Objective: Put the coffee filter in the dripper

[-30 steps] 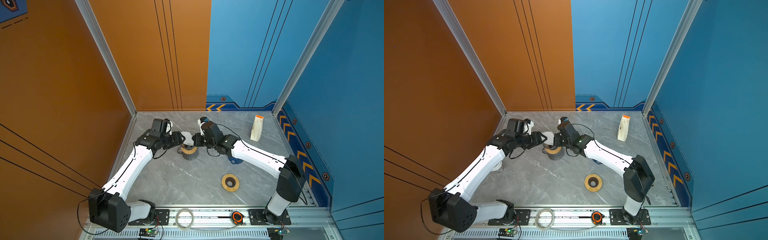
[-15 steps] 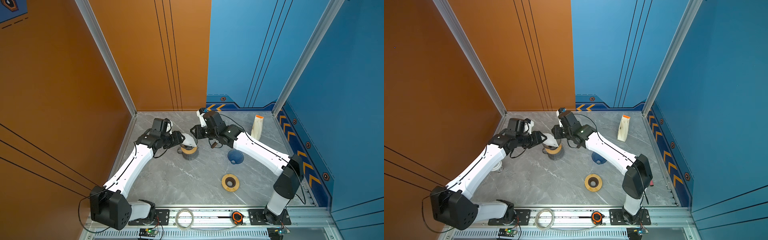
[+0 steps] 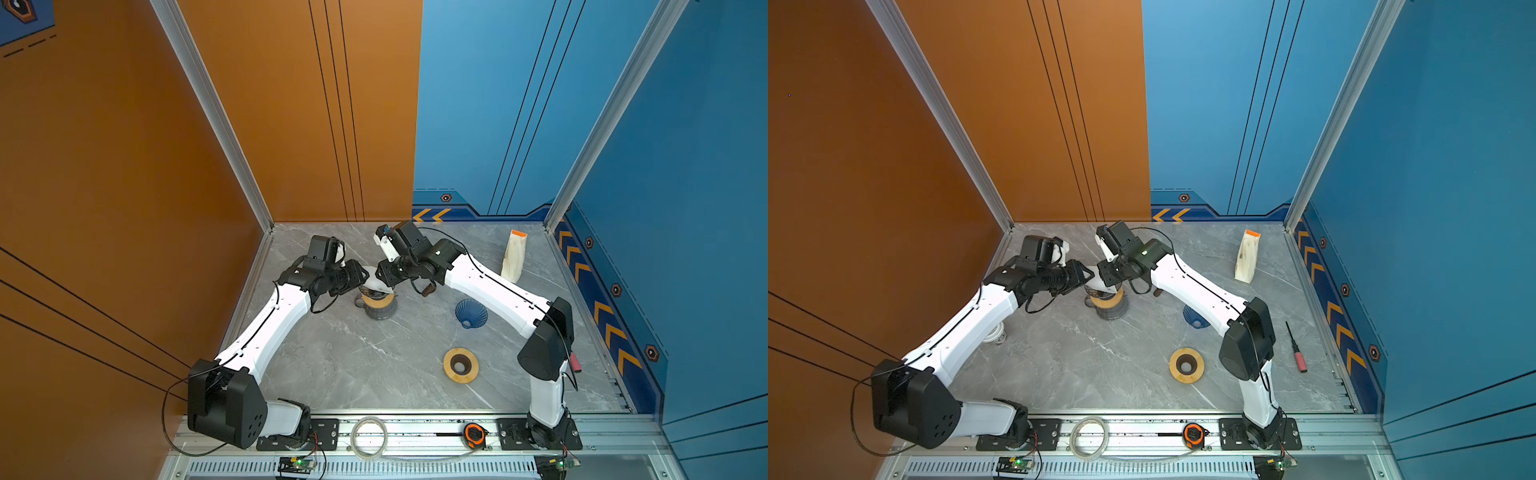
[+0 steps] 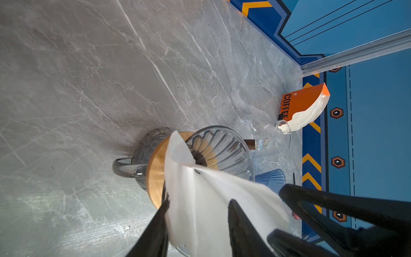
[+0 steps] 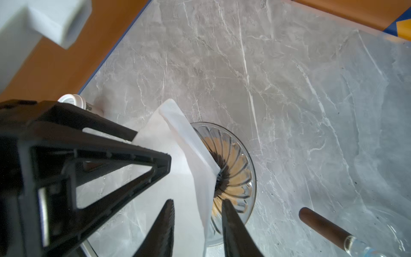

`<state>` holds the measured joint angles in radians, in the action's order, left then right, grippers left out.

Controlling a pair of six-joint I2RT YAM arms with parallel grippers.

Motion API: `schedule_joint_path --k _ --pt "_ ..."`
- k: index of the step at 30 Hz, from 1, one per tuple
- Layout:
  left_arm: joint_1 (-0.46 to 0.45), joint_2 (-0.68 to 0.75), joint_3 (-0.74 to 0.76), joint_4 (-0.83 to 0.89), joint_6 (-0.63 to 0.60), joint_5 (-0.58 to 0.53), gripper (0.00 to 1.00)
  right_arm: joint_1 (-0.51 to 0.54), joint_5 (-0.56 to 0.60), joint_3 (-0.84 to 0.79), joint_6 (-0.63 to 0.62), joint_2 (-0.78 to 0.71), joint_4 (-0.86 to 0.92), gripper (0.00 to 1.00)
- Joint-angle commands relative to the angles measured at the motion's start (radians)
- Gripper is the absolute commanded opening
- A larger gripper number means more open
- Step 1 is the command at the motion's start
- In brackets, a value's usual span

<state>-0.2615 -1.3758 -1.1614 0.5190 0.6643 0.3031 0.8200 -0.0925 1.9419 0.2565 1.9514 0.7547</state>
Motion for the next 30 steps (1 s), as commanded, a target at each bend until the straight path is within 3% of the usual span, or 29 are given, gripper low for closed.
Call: schedule_joint_path --k 1,8,12,18,30 --pt "0.009 -0.018 0.004 -0.013 0.010 0.003 0.43 0.000 0.037 0.032 -0.029 -0.003 0.046 0.35" --pt "0.008 -0.056 -0.032 -0.014 -0.003 0.006 0.34 -0.014 0.063 0.022 -0.016 -0.026 0.038 0.38" --pt "0.007 -0.080 -0.051 -0.013 -0.013 0.011 0.24 -0.031 0.062 -0.033 0.006 -0.072 -0.009 0.41" --pt "0.007 -0.097 -0.083 -0.007 -0.040 0.021 0.18 -0.053 0.052 -0.112 0.023 -0.143 -0.069 0.44" --pt "0.008 -0.140 -0.192 0.132 -0.233 0.056 0.05 -0.052 -0.036 -0.106 0.039 -0.119 -0.066 0.46"
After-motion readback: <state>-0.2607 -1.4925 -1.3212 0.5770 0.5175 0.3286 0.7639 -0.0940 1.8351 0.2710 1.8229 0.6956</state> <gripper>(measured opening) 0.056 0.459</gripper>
